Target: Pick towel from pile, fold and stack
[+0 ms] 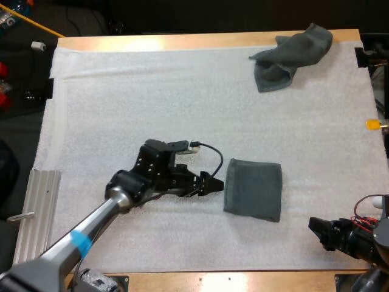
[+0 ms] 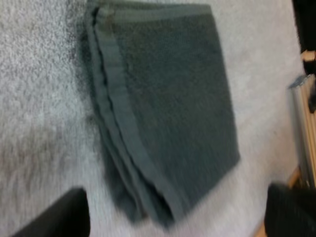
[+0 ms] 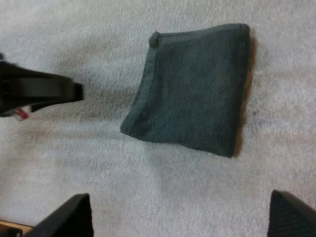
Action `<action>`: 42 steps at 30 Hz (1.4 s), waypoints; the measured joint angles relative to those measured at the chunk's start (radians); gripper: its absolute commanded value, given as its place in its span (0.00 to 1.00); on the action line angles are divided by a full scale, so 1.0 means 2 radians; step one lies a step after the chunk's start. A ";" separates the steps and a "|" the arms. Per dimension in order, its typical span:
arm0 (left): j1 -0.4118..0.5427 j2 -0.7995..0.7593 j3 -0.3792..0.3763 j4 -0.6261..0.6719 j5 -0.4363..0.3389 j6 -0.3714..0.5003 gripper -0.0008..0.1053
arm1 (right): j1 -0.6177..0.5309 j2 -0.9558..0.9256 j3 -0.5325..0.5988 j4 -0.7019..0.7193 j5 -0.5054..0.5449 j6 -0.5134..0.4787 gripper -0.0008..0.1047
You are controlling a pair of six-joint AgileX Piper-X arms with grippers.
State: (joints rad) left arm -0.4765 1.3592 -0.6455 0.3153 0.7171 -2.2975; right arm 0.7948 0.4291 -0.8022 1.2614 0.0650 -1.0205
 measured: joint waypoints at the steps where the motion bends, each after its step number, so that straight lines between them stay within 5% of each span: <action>1: -0.002 0.012 0.000 -0.007 0.000 -0.001 0.66 | 0.000 0.000 0.000 0.000 0.000 0.000 0.66; 20: -0.041 0.190 -0.114 0.012 -0.016 -0.011 0.65 | 0.000 0.000 0.000 0.004 0.000 0.002 0.66; 33: -0.074 0.193 -0.152 0.068 -0.022 -0.048 0.65 | 0.000 0.000 0.000 0.027 0.003 0.005 0.66; 42: -0.096 0.222 -0.173 0.104 -0.016 -0.067 0.55 | 0.000 0.000 0.000 0.029 0.003 0.005 0.66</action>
State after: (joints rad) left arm -0.6693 1.8039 -0.9922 0.5243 0.6850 -2.4323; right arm 0.7948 0.4291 -0.8022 1.3197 0.0716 -1.0100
